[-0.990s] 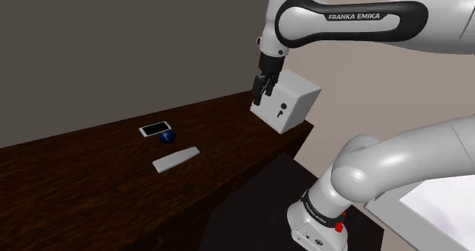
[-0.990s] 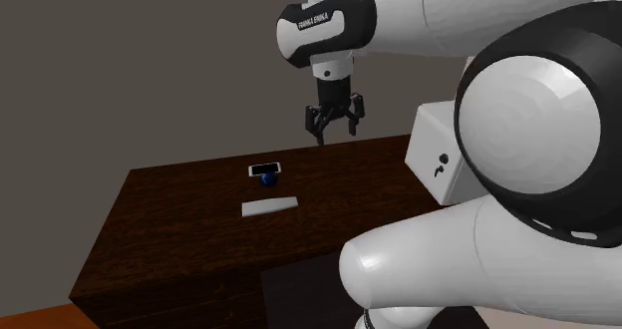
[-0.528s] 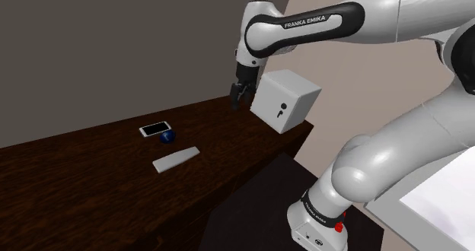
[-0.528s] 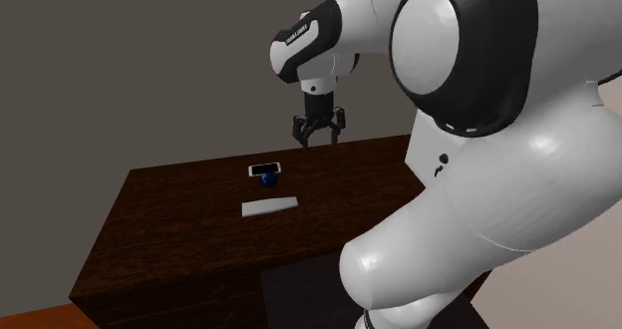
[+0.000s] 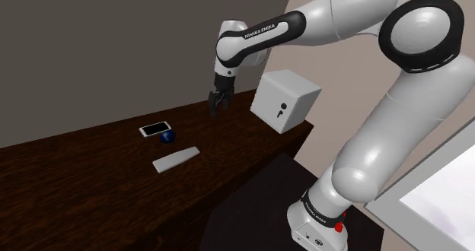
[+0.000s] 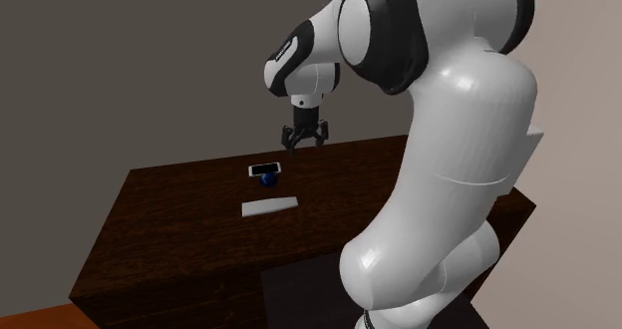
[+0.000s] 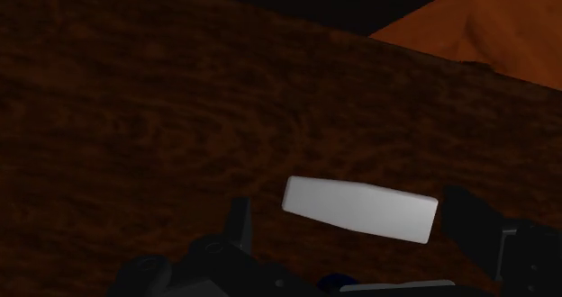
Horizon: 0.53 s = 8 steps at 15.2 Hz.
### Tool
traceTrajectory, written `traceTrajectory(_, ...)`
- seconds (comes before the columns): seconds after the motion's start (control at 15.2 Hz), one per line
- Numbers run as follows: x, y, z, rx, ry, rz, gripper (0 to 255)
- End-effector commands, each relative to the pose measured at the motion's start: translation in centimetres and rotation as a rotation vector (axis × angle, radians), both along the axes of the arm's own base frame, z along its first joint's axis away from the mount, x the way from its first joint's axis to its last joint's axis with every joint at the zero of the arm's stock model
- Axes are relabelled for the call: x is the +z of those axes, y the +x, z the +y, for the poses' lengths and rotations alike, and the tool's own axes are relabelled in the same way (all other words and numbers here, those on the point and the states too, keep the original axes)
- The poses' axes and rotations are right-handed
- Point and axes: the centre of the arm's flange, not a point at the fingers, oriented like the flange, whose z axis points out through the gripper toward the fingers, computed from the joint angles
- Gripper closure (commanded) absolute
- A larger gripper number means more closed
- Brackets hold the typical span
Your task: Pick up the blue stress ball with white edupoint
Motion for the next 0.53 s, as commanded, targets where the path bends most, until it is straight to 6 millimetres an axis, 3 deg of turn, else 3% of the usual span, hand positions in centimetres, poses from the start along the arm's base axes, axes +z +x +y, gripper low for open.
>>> traceTrajectory(0.0,-2.0,1.8,0.4,0.004,0.02,0.007,0)
traceTrajectory(0.46,-8.6,8.2,2.4,0.02,0.09,0.033,0)
